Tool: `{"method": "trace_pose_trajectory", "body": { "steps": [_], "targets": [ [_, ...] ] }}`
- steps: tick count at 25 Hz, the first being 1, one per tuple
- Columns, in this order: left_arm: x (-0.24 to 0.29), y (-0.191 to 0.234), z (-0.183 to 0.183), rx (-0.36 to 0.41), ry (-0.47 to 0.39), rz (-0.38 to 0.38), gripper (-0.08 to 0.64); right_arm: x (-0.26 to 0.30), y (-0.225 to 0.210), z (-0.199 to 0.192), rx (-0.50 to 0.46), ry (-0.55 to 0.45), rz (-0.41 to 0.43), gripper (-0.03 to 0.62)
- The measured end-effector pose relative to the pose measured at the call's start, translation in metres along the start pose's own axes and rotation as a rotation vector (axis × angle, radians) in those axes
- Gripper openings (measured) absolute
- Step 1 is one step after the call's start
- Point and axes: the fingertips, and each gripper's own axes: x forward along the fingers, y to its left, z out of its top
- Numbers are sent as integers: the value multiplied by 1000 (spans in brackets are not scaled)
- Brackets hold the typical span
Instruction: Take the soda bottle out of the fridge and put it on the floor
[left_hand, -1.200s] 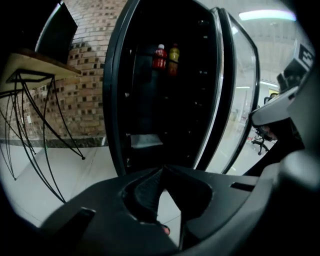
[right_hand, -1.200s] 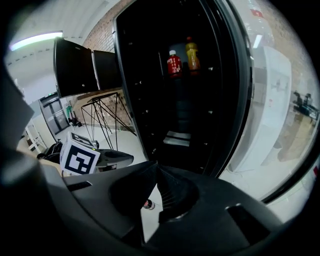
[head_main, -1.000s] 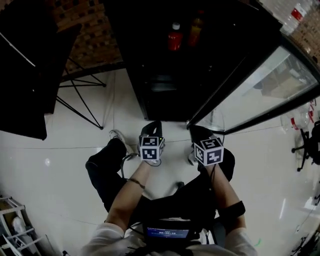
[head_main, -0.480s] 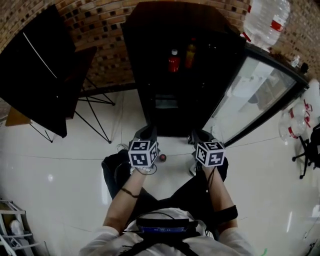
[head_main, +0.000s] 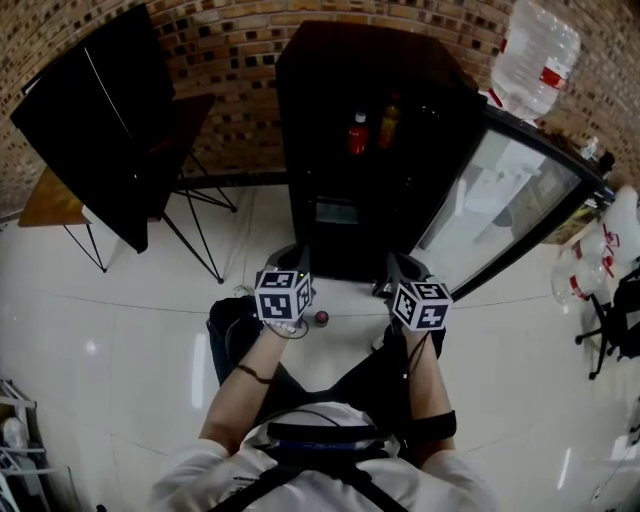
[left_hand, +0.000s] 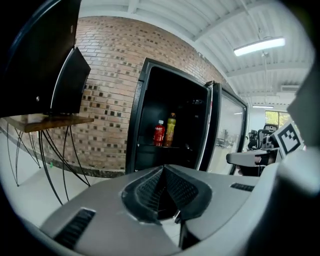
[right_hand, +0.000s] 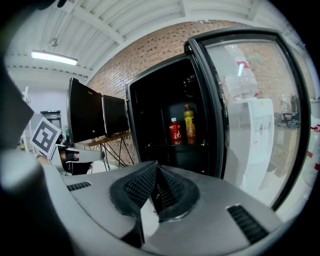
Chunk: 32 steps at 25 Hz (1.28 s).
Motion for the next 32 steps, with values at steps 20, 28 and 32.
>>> {"method": "trace_pose_trajectory", "body": {
  "steps": [20, 28, 32],
  "targets": [
    [13, 2, -9, 1, 5, -1, 2, 7, 0, -2, -71, -10, -14, 8],
    [13, 2, -11, -2, 8, -3, 2, 8, 3, -3, -76, -2, -9, 8],
    [12, 3, -13, -5, 10, -1, 2, 8, 4, -4, -76, -1, -9, 8]
  ]
}}
